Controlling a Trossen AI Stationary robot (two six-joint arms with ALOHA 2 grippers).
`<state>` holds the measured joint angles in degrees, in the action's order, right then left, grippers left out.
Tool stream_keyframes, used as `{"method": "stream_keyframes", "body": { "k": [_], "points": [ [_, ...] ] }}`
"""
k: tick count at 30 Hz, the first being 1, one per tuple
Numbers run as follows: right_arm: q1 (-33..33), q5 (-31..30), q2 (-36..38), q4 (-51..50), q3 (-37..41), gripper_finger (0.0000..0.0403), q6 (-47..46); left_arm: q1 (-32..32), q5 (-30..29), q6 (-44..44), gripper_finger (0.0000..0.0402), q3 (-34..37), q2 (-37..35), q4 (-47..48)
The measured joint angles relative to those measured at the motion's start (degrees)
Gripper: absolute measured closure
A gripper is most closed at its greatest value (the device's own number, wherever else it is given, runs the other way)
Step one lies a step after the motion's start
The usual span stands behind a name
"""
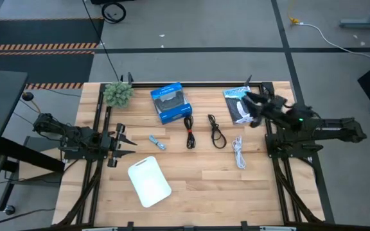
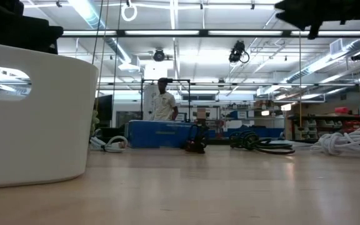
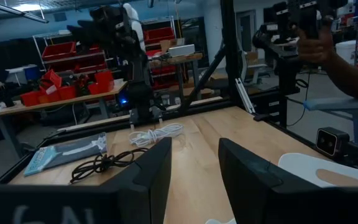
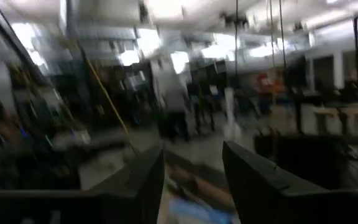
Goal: Pick and place USB-C Cables
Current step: Put the white charger cable into the white basket
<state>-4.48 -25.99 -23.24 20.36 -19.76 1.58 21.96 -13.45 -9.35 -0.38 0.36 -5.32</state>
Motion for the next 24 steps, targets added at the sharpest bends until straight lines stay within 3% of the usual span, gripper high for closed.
{"method": "stream_keyframes", "body": {
  "k": [4, 8, 18, 24],
  "points": [
    [-0.47, -3.61, -8.56, -8.29, -4.6, 0.0234, -0.68, 0.02, 0.0, 0.0, 0.026, 0.01, 0.0, -0.01],
    [-0.49, -3.86, -16.87, -15.57, -7.13, 0.0234, -8.96, 0.0, 0.0, -0.01, 0.026, 0.02, 0.0, 0.0],
    [1.9, 13.31, -35.32, -44.37, -15.32, 0.0234, -36.71, 0.02, 0.0, -0.02, 0.026, 0.0, 0.0, 0.0],
    [5.22, 15.57, -42.45, -61.86, -21.02, 0.0234, -47.45, 0.02, 0.0, -0.02, 0.026, 0.0, 0.0, 0.0]
  ]
}}
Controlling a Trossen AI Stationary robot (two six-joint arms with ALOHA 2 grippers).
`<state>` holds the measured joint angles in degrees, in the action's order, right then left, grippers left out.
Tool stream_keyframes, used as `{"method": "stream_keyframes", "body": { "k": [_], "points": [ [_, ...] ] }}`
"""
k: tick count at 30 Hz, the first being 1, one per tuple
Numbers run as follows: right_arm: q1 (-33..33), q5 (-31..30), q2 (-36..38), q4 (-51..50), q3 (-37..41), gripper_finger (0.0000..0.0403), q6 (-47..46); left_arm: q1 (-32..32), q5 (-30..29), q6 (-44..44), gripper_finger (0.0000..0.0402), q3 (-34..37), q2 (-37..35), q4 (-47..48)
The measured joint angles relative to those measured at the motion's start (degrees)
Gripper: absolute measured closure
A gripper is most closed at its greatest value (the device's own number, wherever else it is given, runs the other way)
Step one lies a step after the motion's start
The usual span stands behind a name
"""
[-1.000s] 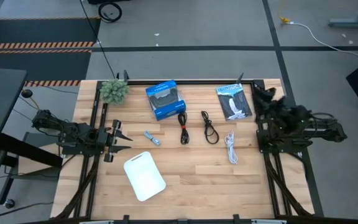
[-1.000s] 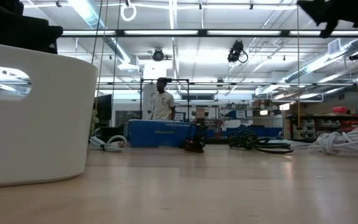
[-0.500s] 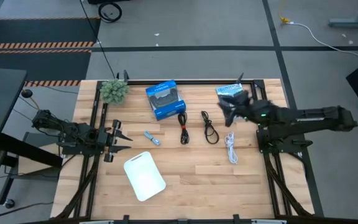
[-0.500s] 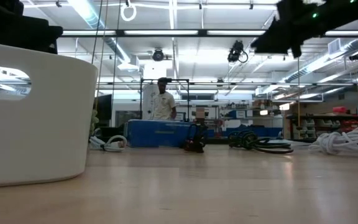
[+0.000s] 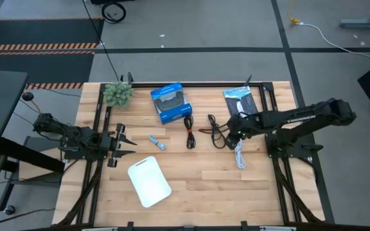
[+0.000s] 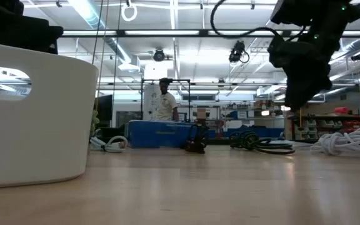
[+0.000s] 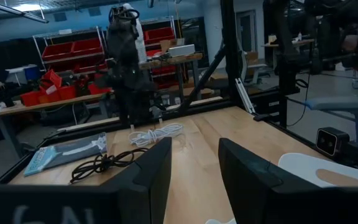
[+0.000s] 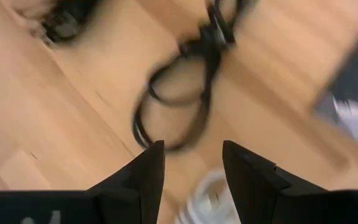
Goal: Pick and place USB-C Cables
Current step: Put the white charger cable into the white basket
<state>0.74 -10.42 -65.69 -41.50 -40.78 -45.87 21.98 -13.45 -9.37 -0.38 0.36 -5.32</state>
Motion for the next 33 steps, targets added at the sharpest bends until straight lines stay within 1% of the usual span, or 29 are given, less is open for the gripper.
{"method": "stream_keyframes", "body": {
  "k": [3, 7, 12, 20, 23, 27, 33],
  "points": [
    [0.96, 3.0, -2.81, -6.33, -1.89, 0.0234, -3.5, 0.0, 0.0, 0.02, 0.026, 0.0, 0.0, 0.0],
    [2.14, 5.25, -5.62, -9.28, -2.94, 0.0233, -5.17, 0.0, 0.0, 0.01, 0.026, 0.01, 0.0, 0.0],
    [3.75, 9.89, -8.43, -9.23, -3.08, 0.0229, -7.48, -0.01, 0.0, 0.01, 0.026, 0.0, 0.0, 0.0],
    [7.04, 15.67, -10.4, -11.79, -3.08, 0.0224, -16.72, 0.0, 0.0, 0.0, 0.026, 0.0, 0.0, 0.0],
    [8.13, 15.89, -10.32, -12.07, -3.08, 0.0224, -19.0, 0.0, 0.0, 0.0, 0.026, 0.02, 0.0, 0.02],
    [9.43, 14.68, -10.34, -11.87, -3.08, 0.0222, -22.07, -0.01, 0.0, 0.01, 0.026, 0.01, 0.0, -0.01],
    [10.43, 12.57, -11.85, -10.95, -2.88, 0.0207, -24.0, -0.02, 0.0, 0.0, 0.026, 0.0, 0.0, -0.01]
  ]
}}
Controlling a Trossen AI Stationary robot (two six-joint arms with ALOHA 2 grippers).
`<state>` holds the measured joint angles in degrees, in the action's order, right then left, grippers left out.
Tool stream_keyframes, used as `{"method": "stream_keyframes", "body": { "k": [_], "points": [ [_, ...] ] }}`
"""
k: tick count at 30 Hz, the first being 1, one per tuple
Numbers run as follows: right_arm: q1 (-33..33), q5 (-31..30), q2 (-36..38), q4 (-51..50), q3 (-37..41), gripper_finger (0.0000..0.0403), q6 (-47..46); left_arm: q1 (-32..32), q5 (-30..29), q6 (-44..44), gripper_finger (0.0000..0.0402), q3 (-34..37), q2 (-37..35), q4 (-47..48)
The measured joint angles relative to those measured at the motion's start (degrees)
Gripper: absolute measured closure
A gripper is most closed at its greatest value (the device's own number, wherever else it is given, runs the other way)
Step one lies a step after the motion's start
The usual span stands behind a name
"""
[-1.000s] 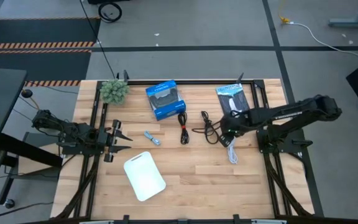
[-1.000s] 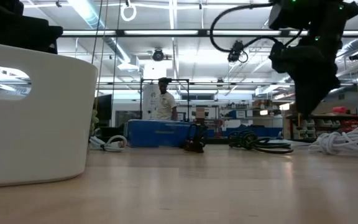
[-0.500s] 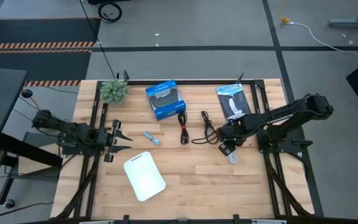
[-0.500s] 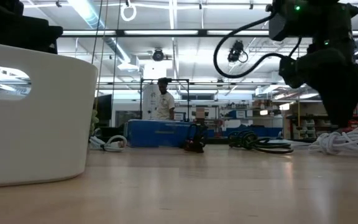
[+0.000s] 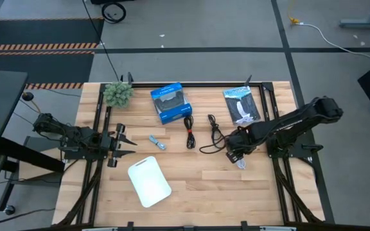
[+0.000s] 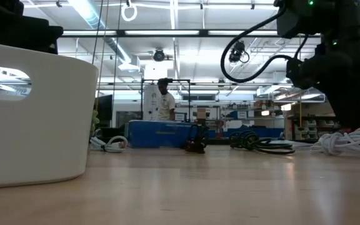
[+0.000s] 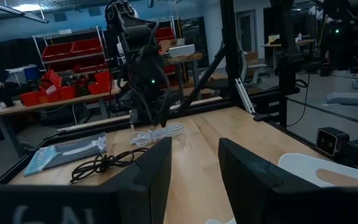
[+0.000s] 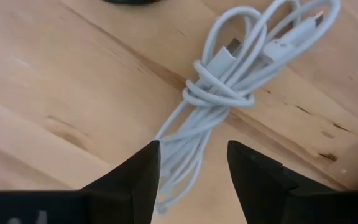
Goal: Pick and place USB-C Cables
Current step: Put the white charger cable into the white basket
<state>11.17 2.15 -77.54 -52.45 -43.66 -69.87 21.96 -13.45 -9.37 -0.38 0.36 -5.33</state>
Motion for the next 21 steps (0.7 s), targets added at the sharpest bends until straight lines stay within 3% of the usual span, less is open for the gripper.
{"method": "stream_keyframes", "body": {
  "k": [12, 16, 21],
  "points": [
    [-0.14, 0.48, -7.08, 2.59, 0.02, 0.0203, 2.68, 0.0, 0.0, 0.0, 0.026, 0.02, 0.0, -0.01],
    [-0.14, 0.29, -8.75, 3.47, 0.07, 0.0234, 3.5, 0.02, 0.01, 0.01, 0.026, 0.0, 0.0, -0.01],
    [-0.49, 0.27, -8.97, 3.84, 0.04, 0.0305, 3.52, 0.02, 0.01, 0.01, 0.026, 0.0, 0.0, -0.01]
  ]
}}
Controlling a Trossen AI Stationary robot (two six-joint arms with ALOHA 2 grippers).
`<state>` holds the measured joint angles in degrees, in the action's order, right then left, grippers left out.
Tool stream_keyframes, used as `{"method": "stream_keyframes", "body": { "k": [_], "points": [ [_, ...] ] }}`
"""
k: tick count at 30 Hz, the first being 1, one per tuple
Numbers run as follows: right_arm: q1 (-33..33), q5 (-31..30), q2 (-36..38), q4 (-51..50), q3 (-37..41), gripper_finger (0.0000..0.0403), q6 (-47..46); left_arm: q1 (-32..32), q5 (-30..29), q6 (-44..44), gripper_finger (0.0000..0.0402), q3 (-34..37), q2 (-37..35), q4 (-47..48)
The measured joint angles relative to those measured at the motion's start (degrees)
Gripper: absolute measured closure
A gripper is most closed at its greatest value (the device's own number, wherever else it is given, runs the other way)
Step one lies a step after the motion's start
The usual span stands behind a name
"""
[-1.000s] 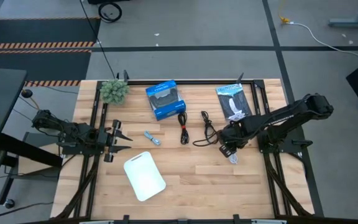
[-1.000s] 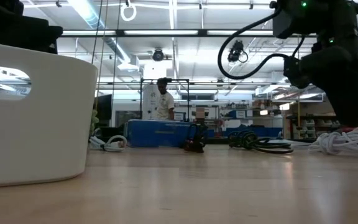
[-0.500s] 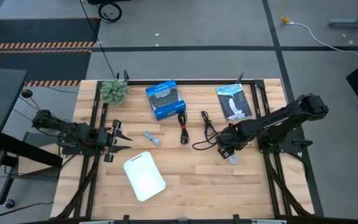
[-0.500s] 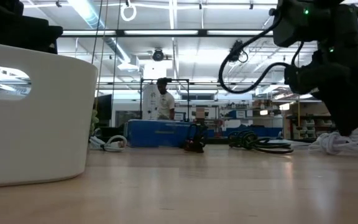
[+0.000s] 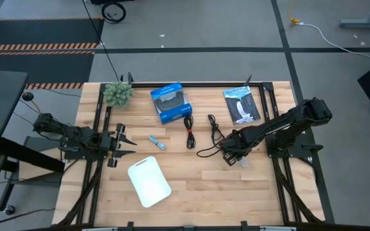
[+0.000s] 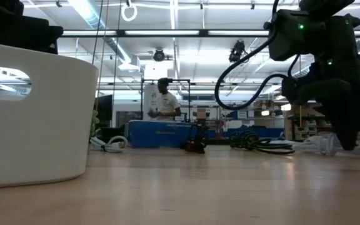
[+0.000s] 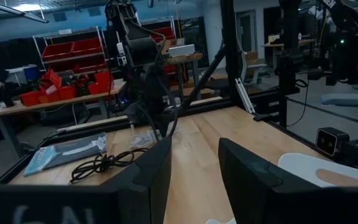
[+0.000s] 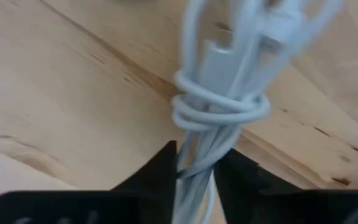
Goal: Pick and place USB-C Cables
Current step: Put the white charger cable into the white basket
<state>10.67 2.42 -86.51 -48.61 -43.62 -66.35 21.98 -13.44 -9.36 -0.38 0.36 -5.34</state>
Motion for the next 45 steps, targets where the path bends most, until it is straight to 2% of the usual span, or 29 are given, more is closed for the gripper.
{"method": "stream_keyframes", "body": {
  "k": [5, 10, 13, 17, 21, 26, 32, 36, 45],
  "points": [
    [-0.78, 2.43, 0.88, -0.16, -0.57, 0.0366, 0.99, -0.01, 0.01, -0.01, 0.026, 0.01, 0.0, 0.12],
    [-0.52, 3.14, 3.0, -0.75, -6.11, 0.0366, 3.94, 0.0, 0.01, -0.01, 0.026, 0.01, 0.0, 0.0],
    [-0.23, 0.57, 4.33, -0.87, -10.99, 0.0366, 7.42, -0.02, 0.0, -0.01, 0.026, 0.0, 0.0, 0.02],
    [0.69, -5.75, 4.71, 4.62, -16.37, 0.0358, 24.2, 0.0, 0.01, 0.01, 0.026, 0.0, 0.0, 0.02],
    [1.6, -10.58, 3.75, 19.68, -17.39, 0.0357, 44.96, -0.01, 0.01, -0.01, 0.026, 0.02, 0.0, 0.02],
    [1.52, -10.98, -1.01, 38.59, -17.25, 0.0357, 68.96, -0.02, 0.01, -0.01, 0.026, 0.0, 0.0, 0.11],
    [1.49, -10.46, -9.59, 60.6, -17.22, 0.0357, 88.56, -0.01, -0.01, 0.0, 0.026, 0.0, 0.0, -0.12],
    [1.03, -10.3, -15.29, 71.91, -17.94, 0.0358, 90.47, 0.0, 0.01, -0.01, 0.026, 0.0, 0.0, -0.05],
    [1.57, -1.46, -27.31, 63.28, -33.52, 0.0362, 90.36, 0.0, -0.01, 0.01, 0.026, 0.0, 0.0, -0.02]
  ]
}}
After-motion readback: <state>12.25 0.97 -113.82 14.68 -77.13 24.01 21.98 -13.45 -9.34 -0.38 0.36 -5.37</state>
